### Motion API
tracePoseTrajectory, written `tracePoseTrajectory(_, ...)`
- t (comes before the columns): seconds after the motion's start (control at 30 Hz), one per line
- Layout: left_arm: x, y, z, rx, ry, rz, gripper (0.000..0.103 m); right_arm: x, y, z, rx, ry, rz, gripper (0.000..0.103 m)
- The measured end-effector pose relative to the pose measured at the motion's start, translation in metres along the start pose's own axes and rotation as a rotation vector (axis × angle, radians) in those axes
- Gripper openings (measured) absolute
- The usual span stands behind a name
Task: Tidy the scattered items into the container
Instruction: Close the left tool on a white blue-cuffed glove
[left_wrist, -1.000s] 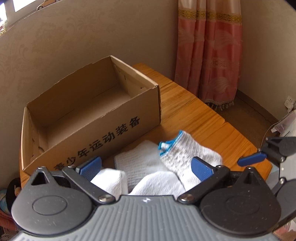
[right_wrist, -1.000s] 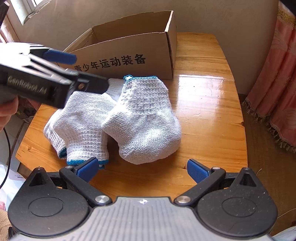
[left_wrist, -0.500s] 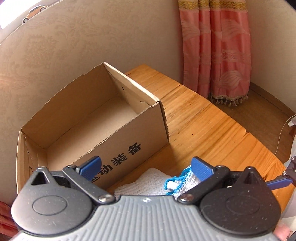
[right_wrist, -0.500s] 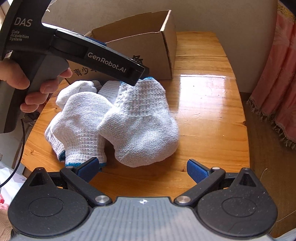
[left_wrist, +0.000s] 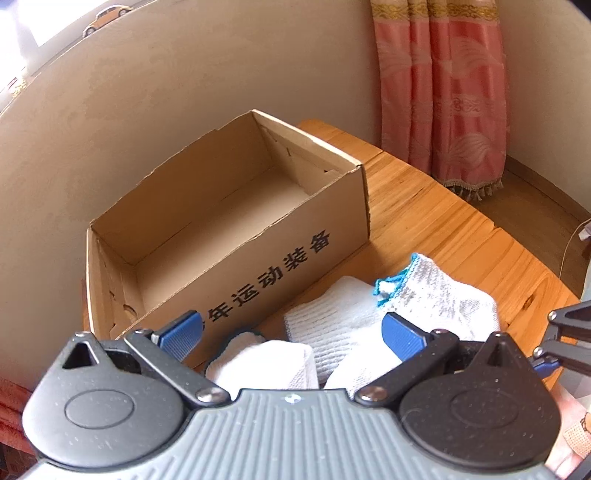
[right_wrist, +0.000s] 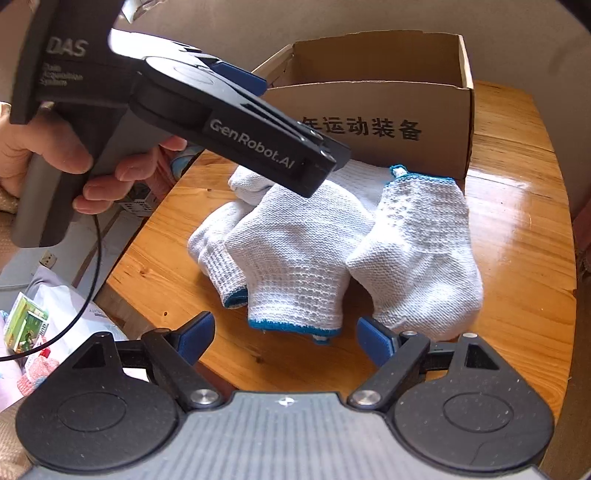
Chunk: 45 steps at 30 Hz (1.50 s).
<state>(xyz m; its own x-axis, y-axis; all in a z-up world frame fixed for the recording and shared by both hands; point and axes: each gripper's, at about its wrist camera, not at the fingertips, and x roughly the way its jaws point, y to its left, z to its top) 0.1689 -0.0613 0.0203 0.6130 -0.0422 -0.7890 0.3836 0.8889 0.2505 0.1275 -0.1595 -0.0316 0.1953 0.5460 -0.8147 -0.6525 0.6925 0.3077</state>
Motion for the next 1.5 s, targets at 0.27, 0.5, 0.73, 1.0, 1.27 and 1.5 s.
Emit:
tracePoseTrajectory(0.27, -0.012, 0.019, -0.018, -0.030, -0.009, 0.013, 0.102, 0.033, 0.023, 0.013, -0.033, 0.021, -0.094, 0.090)
tracePoseTrajectory(0.5, -0.015, 0.034, -0.032, -0.066, 0.001, 0.003, 0.102, 0.050, 0.040, 0.013, -0.154, 0.027, -0.203, 0.073)
tracePoseTrajectory(0.73, -0.012, 0.037, -0.047, -0.080, 0.026, -0.024, 0.102, 0.037, 0.035, 0.009, -0.253, 0.039, -0.128, 0.059)
tracePoseTrajectory(1.0, 0.007, 0.022, -0.053, -0.044, 0.067, -0.022, 0.102, 0.027, 0.030, 0.001, -0.332, 0.074, -0.046, 0.060)
tracePoseTrajectory(1.27, 0.006, 0.017, -0.069, -0.081, 0.084, -0.084, 0.102, 0.023, 0.021, 0.003, -0.302, 0.062, -0.018, 0.061)
tracePoseTrajectory(1.5, -0.010, 0.011, -0.071, -0.048, 0.036, -0.287, 0.101, 0.020, 0.022, -0.001, -0.301, 0.057, -0.028, 0.062)
